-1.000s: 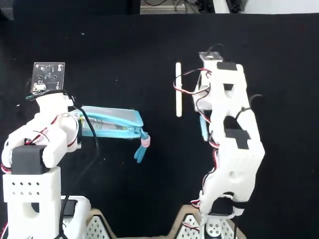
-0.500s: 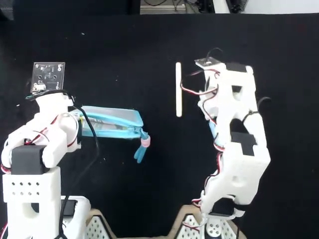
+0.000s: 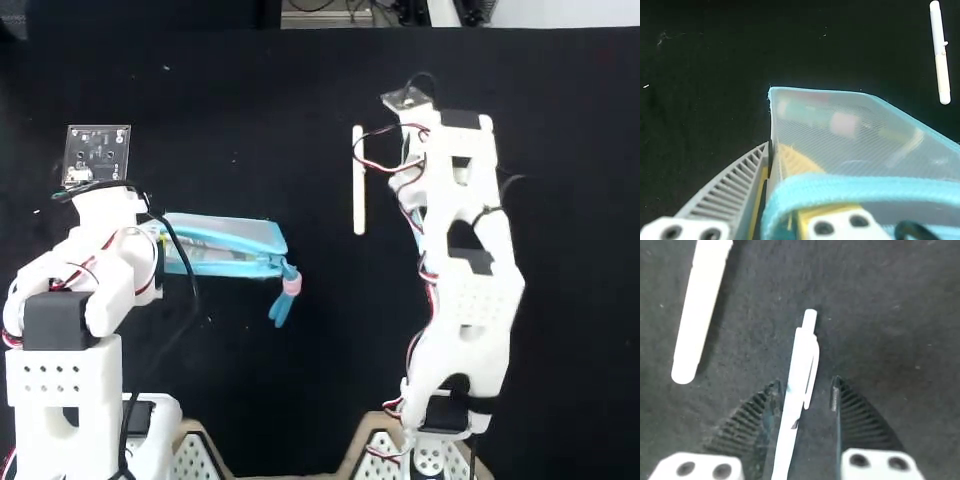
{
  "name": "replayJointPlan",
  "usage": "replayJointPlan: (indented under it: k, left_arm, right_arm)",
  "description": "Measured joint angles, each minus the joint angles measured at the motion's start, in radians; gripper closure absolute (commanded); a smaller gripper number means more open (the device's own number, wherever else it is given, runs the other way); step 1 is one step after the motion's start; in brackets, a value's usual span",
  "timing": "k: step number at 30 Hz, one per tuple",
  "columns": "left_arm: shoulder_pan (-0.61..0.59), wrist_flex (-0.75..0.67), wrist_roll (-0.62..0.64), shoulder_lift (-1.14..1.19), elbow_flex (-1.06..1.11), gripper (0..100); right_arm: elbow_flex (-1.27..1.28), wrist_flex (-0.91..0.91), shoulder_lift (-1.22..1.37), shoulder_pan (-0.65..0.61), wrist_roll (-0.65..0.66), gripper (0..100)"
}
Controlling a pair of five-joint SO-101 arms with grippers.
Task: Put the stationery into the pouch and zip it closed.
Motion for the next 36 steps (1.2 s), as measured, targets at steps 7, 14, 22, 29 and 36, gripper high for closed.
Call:
replayJointPlan:
  k: [7, 14, 22, 29, 36]
  left_arm:
    - [0.0, 0.0, 0.0, 0.0, 0.0, 97]
    - [0.0, 0.0, 0.0, 0.0, 0.0, 97]
    - [0.0, 0.0, 0.0, 0.0, 0.0, 97]
    - [0.0, 0.0, 0.0, 0.0, 0.0, 97]
    - [0.0, 0.0, 0.0, 0.0, 0.0, 97]
  right_arm:
    - [-0.181, 0.077, 0.146, -0.005, 0.002, 84.6]
    - [-0.321, 0.158, 0.219, -0.028, 0.002, 84.6]
    - [-0.399, 0.198, 0.23, -0.083, 0.003, 84.7]
    - [-0.4, 0.198, 0.23, -0.081, -0.008, 84.7]
    - [-0.411, 0.199, 0.287, -0.071, 0.014, 84.8]
